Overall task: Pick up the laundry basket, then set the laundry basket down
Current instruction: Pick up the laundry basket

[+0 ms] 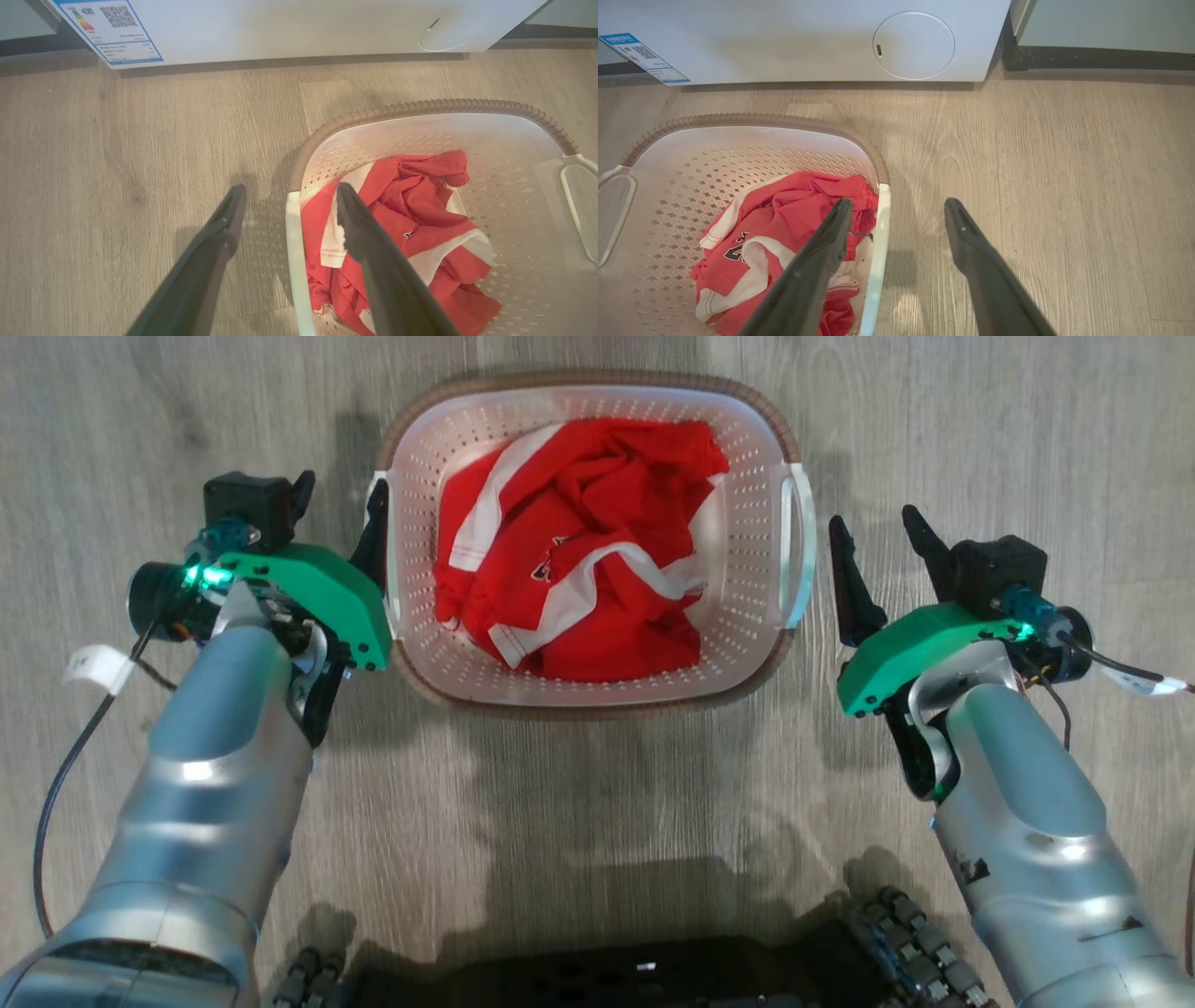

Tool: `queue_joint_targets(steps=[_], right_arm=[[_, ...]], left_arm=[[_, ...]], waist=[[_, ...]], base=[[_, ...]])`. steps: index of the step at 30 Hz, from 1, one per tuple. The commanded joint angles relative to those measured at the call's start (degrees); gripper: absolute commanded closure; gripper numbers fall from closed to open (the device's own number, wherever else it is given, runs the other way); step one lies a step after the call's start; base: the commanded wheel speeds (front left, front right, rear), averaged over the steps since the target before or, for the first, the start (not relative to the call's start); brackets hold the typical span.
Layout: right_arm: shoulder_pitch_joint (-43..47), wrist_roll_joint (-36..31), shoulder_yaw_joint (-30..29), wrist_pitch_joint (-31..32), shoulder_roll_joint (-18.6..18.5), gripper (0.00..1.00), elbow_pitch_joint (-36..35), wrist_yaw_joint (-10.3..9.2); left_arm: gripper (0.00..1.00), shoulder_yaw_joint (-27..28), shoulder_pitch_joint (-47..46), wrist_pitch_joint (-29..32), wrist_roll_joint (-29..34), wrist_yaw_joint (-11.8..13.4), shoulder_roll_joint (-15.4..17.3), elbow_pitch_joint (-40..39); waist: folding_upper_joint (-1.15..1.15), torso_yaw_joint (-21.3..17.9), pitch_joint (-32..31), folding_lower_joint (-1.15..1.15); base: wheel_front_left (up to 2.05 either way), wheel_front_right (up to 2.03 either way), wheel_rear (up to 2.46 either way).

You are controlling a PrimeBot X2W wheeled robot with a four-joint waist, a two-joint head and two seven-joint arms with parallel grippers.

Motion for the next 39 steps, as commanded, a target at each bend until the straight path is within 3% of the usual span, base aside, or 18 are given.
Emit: queue_joint_targets(steps=[1,7,21,37,38,39], right_arm=[[0.52,0.4,1.2,-0.69,0.61,0.0,-0.82,-0.09],[0.1,0.33,1.67,-0.69,0.61,0.0,0.35,-0.09],[-0.88,2.04,4.84,-0.69,0.61,0.0,2.89,-0.09],[-5.9,6.61,9.72,-0.69,0.61,0.0,12.11,-0.09],[-6.32,7.03,10.2,-0.69,0.61,0.02,12.74,-0.09],[-6.75,7.43,10.77,-0.69,0.61,0.16,13.51,-0.09]], left_arm=[[0.0,1.04,-0.46,-0.69,-0.4,-0.15,1.52,-0.15],[0.0,-0.43,-1.41,-0.7,-1.51,-0.37,1.2,1.94],[0.0,-10.09,-4.76,-0.69,-10.33,-0.4,2.12,7.62],[0.0,-18.52,-9.8,-0.22,-21.07,-0.4,4.04,9.84],[0.1,-19.03,-9.99,-0.22,-21.68,-0.4,4.01,9.78],[0.54,-19.55,-10.24,-0.22,-22.2,-0.4,4.08,9.74]], waist=[[0.0,0.04,1.39,-0.01],[0.0,0.14,3.56,-0.01],[0.0,-0.78,7.29,-0.01],[0.0,-0.37,9.78,-0.01],[0.0,-0.3,9.89,-0.01],[0.0,-0.25,10.0,-0.01]], base=[[0.0,0.0,0.0],[0.0,0.0,0.0],[0.0,0.0,0.0],[0.0,0.0,0.0],[0.0,0.0,0.0],[0.0,0.0,0.0]])
